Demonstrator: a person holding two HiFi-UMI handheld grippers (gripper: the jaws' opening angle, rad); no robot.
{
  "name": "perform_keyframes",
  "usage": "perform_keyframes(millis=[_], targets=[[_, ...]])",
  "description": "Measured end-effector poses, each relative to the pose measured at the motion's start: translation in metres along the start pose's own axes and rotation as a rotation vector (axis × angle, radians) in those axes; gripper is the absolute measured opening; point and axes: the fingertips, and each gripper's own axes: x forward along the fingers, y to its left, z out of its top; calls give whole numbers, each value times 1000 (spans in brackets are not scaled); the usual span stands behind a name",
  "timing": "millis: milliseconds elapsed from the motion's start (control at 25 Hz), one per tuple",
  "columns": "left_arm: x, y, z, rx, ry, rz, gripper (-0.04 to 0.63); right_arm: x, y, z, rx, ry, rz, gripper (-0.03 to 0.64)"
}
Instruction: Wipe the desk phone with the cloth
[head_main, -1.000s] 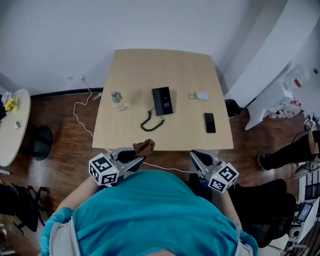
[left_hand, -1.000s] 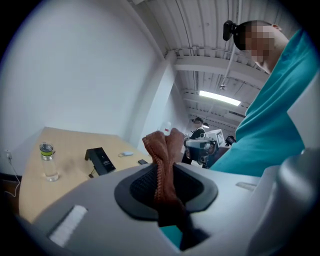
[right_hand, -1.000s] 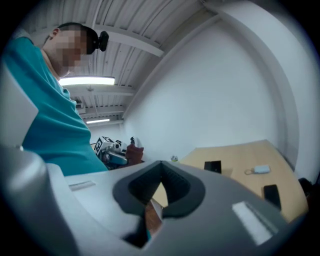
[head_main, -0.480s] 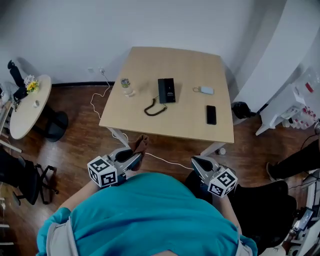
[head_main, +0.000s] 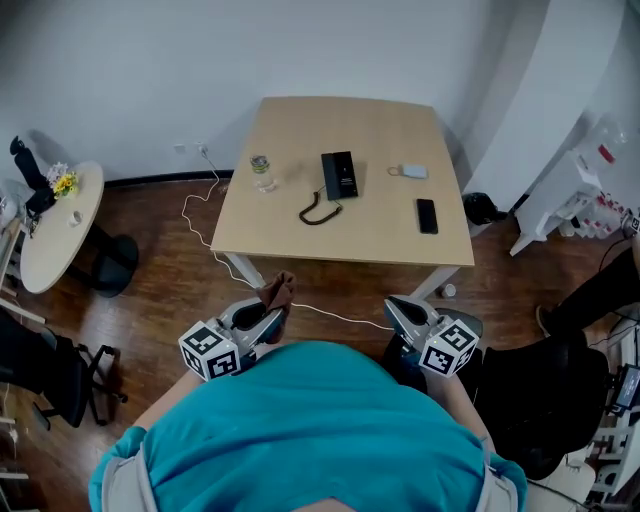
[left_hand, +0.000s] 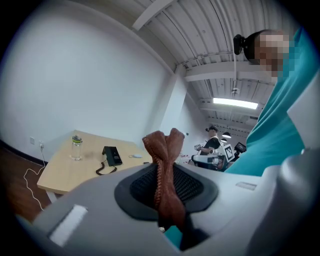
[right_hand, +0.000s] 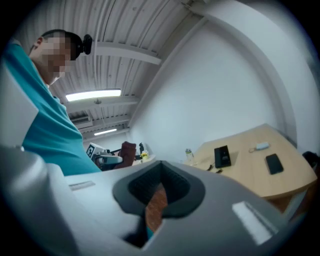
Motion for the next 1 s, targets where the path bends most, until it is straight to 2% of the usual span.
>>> perform_keyframes(millis=[120, 240, 440, 680, 1000], targets=[[-25, 12, -2, -28, -21, -13, 91, 10, 12, -11, 23, -1, -84, 0], [-44, 15, -8, -53, -20, -47, 91, 20, 31, -26, 49, 21, -127, 0], [-57, 23, -4, -105, -31, -106, 91, 35, 66, -31, 10, 47, -129, 0], [-60, 14, -8, -95, -25, -159, 91, 34, 84, -29, -30, 60, -138, 0], [-68, 6, -3, -108, -57, -151, 91, 23, 93, -28, -59, 63, -140, 0]])
